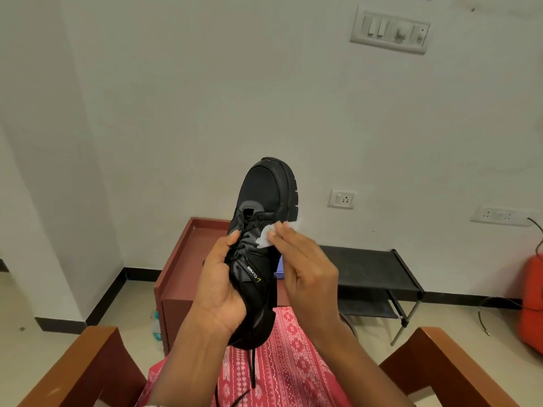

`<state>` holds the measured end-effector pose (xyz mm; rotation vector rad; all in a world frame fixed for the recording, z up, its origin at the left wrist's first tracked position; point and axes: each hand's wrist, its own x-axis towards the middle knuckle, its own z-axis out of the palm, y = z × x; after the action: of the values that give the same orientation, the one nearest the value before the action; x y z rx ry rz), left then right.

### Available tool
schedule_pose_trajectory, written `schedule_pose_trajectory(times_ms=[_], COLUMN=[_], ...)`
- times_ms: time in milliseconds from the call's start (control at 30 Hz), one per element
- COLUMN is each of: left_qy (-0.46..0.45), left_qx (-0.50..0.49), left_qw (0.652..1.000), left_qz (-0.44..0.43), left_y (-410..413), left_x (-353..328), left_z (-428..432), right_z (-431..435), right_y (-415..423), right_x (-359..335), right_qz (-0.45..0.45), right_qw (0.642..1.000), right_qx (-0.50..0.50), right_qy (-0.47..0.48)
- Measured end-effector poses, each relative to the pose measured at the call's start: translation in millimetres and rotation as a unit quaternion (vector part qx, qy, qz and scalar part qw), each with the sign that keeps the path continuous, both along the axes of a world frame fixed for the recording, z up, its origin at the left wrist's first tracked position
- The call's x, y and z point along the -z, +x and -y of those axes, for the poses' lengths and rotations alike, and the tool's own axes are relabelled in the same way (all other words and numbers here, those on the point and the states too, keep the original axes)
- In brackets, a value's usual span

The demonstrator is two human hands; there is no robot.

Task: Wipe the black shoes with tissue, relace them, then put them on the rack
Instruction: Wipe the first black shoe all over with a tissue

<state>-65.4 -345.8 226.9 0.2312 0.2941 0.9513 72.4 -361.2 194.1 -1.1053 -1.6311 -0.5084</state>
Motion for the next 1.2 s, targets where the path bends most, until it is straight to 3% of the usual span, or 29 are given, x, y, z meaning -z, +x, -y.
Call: schedule_pose_trajectory(times_ms=[300,567,900,1200], left_qy=[0.024,0.006,0.006,0.006], left_qx=[-0.015,-0.004,0.001,0.019], left_qw=[0.999,1.0,0.999,1.0], left_qz=[-0.024,-0.009,-0.047,0.004], left_y=[10.5,-2.2,8.3,5.6], left_x=[-2.8,2.3,-0.8,0.7], left_z=[3.8,-4.5,0.5,-0.5], right_z=[-29.3,0.8,-33.8,-17.4], right_y=[16.5,-4.0,14.4,-7.8], right_x=[-54.7,4.4,-63.4,-34.1], right_qz=[-0.022,-0.024,-0.039,0.016], right_qw=[0.999,0.999,0.997,0.999], right_qx=[0.039,-0.004,0.053,0.032], right_qy=[0.026,-0.024,0.038,0.036])
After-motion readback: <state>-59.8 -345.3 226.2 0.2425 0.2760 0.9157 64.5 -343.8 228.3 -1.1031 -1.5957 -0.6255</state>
